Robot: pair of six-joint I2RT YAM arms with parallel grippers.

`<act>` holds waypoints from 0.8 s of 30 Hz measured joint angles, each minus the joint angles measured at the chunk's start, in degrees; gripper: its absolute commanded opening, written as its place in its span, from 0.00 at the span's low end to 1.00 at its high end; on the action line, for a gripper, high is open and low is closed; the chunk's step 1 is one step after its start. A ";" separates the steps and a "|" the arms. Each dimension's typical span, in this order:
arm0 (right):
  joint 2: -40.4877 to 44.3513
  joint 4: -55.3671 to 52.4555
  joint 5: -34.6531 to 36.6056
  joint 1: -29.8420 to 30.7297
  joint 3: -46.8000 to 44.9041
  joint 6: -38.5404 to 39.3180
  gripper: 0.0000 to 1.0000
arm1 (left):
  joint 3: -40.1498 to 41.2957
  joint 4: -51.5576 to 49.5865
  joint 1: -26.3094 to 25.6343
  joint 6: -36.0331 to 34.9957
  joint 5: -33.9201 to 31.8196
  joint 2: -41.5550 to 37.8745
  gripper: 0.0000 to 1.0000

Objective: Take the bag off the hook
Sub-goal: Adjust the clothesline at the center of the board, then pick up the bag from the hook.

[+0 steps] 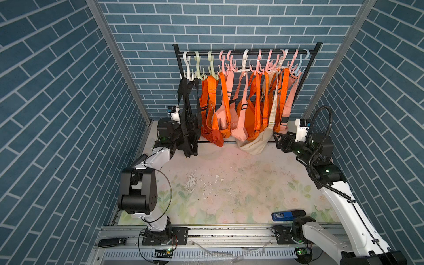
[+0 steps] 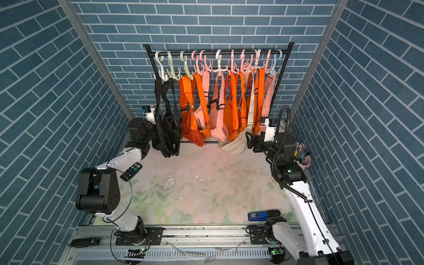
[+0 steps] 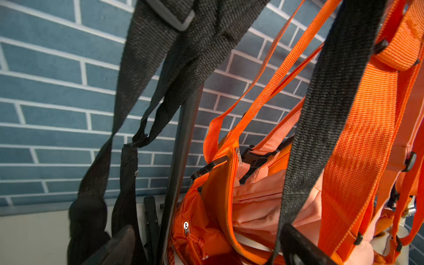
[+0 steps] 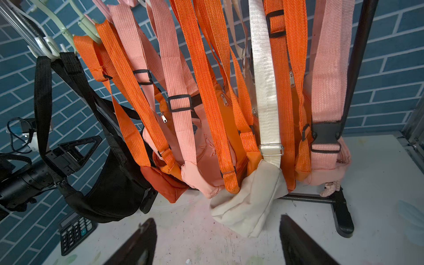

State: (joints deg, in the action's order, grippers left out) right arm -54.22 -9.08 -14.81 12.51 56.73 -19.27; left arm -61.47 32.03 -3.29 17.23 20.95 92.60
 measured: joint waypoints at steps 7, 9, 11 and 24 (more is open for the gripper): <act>0.70 -3.65 -1.90 0.66 1.42 0.02 0.81 | 3.39 -7.91 -0.02 2.12 -8.33 -6.64 0.99; 0.87 -4.15 -2.14 1.03 1.99 0.02 0.81 | 3.58 -10.27 -0.02 2.21 -12.15 -8.26 0.99; 1.22 -4.50 -2.38 1.53 2.19 0.02 0.81 | 3.54 -12.22 0.00 2.08 -15.82 -9.49 0.99; 1.73 -6.27 -1.88 3.72 2.80 0.02 0.80 | -11.78 -21.73 -0.02 -2.05 -27.82 -3.39 0.99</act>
State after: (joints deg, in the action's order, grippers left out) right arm -52.49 -15.35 -16.69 16.23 59.53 -19.25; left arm -73.25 10.31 -3.31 15.18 -6.87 89.21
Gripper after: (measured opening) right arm 0.805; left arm 0.994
